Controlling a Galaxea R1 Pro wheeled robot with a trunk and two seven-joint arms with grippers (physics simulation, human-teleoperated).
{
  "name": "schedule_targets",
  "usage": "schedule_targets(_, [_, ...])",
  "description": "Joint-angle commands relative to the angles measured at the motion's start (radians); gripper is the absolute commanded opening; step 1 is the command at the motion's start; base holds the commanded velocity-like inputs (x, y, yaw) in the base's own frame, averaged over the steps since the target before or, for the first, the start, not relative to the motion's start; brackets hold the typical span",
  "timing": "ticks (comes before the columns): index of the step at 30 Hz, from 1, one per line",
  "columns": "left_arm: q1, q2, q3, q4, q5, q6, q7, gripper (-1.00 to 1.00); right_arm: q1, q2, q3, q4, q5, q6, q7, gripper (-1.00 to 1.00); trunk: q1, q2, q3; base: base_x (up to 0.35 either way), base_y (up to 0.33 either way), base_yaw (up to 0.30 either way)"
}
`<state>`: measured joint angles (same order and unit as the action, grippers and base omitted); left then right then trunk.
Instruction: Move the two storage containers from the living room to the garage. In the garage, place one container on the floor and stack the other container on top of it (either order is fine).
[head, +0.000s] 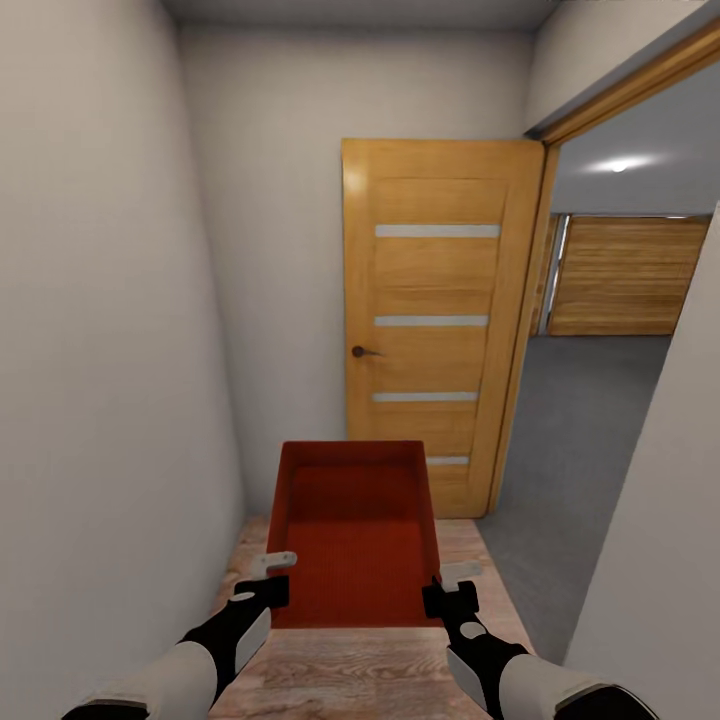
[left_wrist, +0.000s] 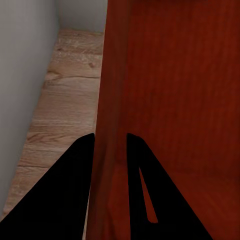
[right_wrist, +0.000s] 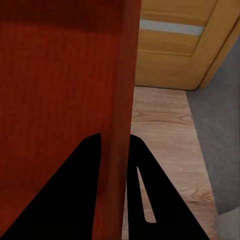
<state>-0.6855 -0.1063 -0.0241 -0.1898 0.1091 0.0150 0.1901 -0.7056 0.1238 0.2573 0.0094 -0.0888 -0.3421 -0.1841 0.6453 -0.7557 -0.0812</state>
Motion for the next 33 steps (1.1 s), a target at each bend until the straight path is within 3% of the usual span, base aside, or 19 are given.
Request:
schedule_targets(1, [0.000, 0.050, 0.008, 0.000, 0.009, 0.002, 0.026, -1.00, -0.002, 0.000, -0.013, -0.002, -0.009, -0.019, -0.004, -1.00, 0.000, -0.001, -0.002, 0.012, 0.000, -0.147])
schedule_targets(33, [0.000, 0.048, 0.009, -0.007, 0.010, 0.002, 0.027, -1.00, -0.002, 0.000, -0.013, -0.002, -0.009, -0.019, -0.005, -1.00, 0.000, -0.001, -0.002, 0.021, 0.018, -0.267])
